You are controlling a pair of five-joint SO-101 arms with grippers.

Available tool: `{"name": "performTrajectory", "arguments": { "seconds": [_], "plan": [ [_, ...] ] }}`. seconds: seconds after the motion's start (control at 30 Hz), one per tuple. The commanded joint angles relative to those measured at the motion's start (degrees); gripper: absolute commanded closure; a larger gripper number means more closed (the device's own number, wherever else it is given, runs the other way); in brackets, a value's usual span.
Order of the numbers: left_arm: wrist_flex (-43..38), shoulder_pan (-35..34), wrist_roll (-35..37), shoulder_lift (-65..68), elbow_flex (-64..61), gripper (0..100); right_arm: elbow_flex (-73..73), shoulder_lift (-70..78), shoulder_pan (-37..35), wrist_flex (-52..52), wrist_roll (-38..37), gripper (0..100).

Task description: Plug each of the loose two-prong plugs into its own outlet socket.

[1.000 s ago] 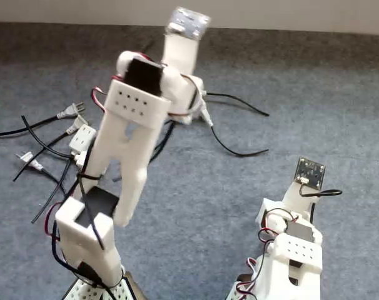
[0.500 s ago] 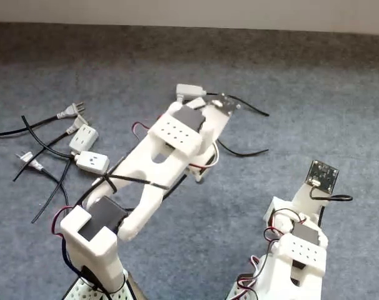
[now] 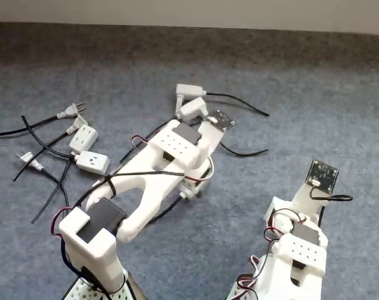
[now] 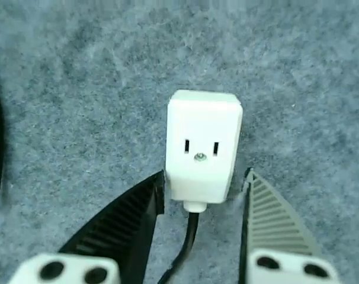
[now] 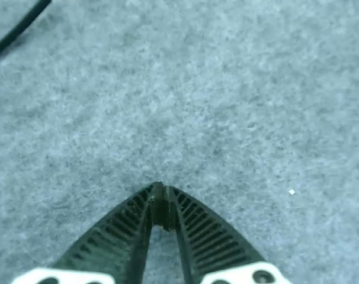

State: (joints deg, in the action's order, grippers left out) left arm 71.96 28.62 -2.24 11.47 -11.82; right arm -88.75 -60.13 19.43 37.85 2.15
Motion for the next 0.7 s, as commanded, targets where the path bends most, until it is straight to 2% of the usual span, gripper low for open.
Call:
{"name": "performTrajectory", "arguments": {
  "seconds": [0.0, 0.13, 0.3, 0.4, 0.5, 0.67],
  "plan": [
    [2.8, 0.5, -0.5, -3.2, 6.8, 78, 2.1, -0.7, 0.7, -1.1, 0.3, 98.8],
    [7.2, -1.5, -0.6, -2.7, 10.9, 78, 2.1, -0.7, 0.7, -1.1, 0.3, 98.8],
    [0.5, -6.2, -1.5, -2.5, 6.4, 78, 2.1, -0.7, 0.6, -1.1, 0.3, 98.8],
    [-3.4, -5.3, -6.2, -2.5, 2.0, 78, 2.1, -0.7, 0.6, -1.1, 0.3, 98.8],
    [-6.5, -3.6, -6.4, -2.5, -0.6, 78, 2.1, -0.7, 0.6, -1.1, 0.3, 98.8],
    [-6.5, 0.0, -6.4, -2.5, -1.3, 78, 2.1, -0.7, 0.6, -1.1, 0.3, 98.8]
  ]
}}
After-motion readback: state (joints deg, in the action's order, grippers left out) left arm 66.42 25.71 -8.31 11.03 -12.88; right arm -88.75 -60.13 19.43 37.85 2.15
